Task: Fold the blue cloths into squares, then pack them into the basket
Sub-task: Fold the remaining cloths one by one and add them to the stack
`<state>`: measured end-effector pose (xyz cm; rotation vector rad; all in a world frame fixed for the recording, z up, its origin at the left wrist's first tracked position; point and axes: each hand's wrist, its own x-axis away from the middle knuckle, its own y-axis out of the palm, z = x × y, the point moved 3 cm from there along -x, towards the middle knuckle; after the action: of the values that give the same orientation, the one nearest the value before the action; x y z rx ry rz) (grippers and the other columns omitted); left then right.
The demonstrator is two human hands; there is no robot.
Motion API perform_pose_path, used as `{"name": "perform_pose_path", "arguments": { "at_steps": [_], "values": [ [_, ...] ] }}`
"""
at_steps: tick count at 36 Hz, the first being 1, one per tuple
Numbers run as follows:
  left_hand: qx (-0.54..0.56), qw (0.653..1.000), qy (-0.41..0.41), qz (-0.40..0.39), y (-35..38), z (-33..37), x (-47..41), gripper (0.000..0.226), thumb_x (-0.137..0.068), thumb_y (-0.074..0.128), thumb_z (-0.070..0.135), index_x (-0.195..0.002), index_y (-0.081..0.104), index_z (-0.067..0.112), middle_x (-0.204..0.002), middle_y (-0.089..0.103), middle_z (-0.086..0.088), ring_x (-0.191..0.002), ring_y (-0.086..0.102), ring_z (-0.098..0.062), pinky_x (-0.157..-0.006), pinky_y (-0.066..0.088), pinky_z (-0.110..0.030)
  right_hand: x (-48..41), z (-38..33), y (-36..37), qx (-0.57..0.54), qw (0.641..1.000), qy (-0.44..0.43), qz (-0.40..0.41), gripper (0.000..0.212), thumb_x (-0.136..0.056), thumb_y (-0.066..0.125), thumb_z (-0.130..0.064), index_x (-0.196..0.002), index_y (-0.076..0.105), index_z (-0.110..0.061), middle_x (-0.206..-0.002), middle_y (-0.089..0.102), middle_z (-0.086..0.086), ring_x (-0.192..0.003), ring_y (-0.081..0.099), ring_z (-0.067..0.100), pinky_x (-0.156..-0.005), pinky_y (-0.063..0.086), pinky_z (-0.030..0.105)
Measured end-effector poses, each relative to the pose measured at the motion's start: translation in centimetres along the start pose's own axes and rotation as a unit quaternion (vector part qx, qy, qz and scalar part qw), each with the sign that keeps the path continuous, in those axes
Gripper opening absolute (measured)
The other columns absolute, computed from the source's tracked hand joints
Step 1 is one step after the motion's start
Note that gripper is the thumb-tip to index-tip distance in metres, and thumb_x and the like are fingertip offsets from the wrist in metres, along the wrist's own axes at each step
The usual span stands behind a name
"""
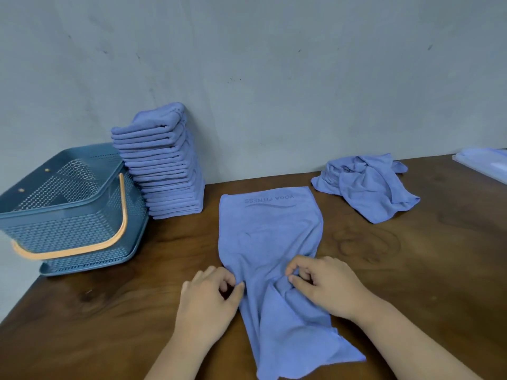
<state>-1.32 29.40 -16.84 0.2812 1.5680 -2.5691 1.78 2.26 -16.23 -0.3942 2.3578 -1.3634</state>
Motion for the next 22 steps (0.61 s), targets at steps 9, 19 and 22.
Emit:
{"name": "perform_pose_path", "arguments": {
  "at_steps": [9,19,22],
  "values": [
    [0.21,0.975,-0.064,0.019,-1.4,0.1,0.8,0.024,-0.106,0.058,0.034,-0.086,0.05,0.022,-0.058,0.048,0.004,-0.049,0.044,-0.01,-0.052,0.035,-0.024,2.2,-0.2,-2.4,-0.276,0.947,0.118,0.116,0.011,-0.105,0.057,-0.013,-0.098,0.061,-0.02,-0.08,0.071,-0.001,-0.068,0.062,0.016,-0.07,0.051,0.043],
    [0.319,0.946,-0.036,-0.036,-1.7,1.5,1.0,0.02,-0.102,0.068,0.03,-0.093,0.051,0.022,-0.068,0.045,0.003,-0.063,0.041,-0.018,-0.065,0.037,-0.031,3.6,-2.5,-2.3,-0.239,0.954,0.168,0.074,0.029,-0.095,0.071,-0.053,-0.118,0.055,-0.043,-0.082,0.076,-0.017,-0.076,0.067,0.001,-0.071,0.052,0.033],
    [0.323,0.944,-0.013,-0.063,-1.2,2.0,1.5,0.016,-0.099,0.072,0.024,-0.104,0.056,0.021,-0.087,0.062,-0.005,-0.086,0.062,-0.026,-0.078,0.046,-0.034,3.8,-3.3,-1.6,-0.187,0.966,0.159,0.077,0.05,-0.085,0.079,-0.06,-0.12,0.045,-0.049,-0.09,0.073,-0.024,-0.08,0.067,0.001,-0.066,0.053,0.028]
  ]
}}
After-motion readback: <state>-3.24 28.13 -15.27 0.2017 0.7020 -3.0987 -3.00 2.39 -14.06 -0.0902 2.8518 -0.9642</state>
